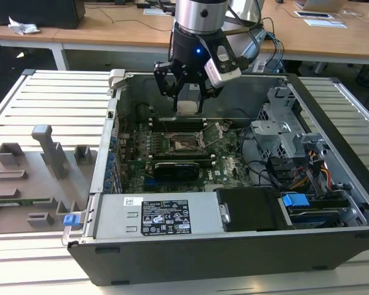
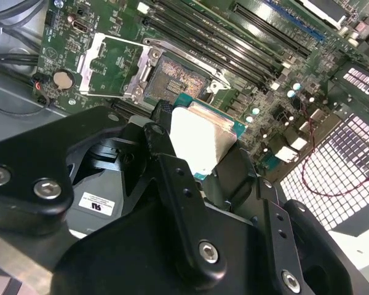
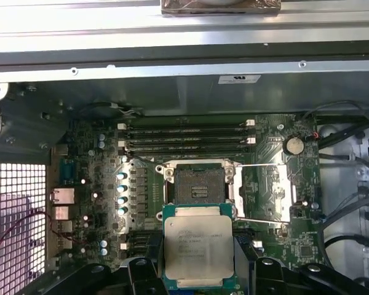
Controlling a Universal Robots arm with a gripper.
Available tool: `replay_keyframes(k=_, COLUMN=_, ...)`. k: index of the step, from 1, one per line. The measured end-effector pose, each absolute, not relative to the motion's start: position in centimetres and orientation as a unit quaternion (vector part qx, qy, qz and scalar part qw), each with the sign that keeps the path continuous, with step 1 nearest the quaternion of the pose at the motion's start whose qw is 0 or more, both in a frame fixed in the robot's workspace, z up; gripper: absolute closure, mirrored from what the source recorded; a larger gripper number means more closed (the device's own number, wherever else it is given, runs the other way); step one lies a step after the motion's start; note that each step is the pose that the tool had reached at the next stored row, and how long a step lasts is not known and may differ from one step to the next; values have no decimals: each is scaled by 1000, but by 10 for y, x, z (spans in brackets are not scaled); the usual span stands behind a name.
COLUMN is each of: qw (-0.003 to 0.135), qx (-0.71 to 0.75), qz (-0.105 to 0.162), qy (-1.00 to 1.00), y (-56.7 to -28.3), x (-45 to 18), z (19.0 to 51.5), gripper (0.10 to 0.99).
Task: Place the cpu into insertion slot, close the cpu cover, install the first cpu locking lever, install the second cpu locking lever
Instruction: 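Place the cpu into insertion slot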
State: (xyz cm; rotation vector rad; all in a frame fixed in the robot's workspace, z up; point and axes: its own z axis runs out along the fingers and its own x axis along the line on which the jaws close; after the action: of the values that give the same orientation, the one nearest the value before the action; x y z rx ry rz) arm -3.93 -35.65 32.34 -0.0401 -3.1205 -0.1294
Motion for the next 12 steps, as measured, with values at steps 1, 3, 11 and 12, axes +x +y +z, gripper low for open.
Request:
replay_keyframes(k=1, qw=9, qx=-13, qz=-41, qy=-999, y=-357, x=-39, z=323, gripper=545)
replay_keyframes(k=3, qw=9, qx=-13, qz=-41, qy=-999, y=-356, x=-39, z=321, gripper=545)
replay_keyframes(k=11, qw=9, qx=-13, qz=-41, qy=-999, y=-356, x=-39, z=315, gripper=545)
replay_keyframes(k=12, qw=9, qx=-13, qz=-41, qy=-999, y=-357, x=-39, z=314, gripper=545)
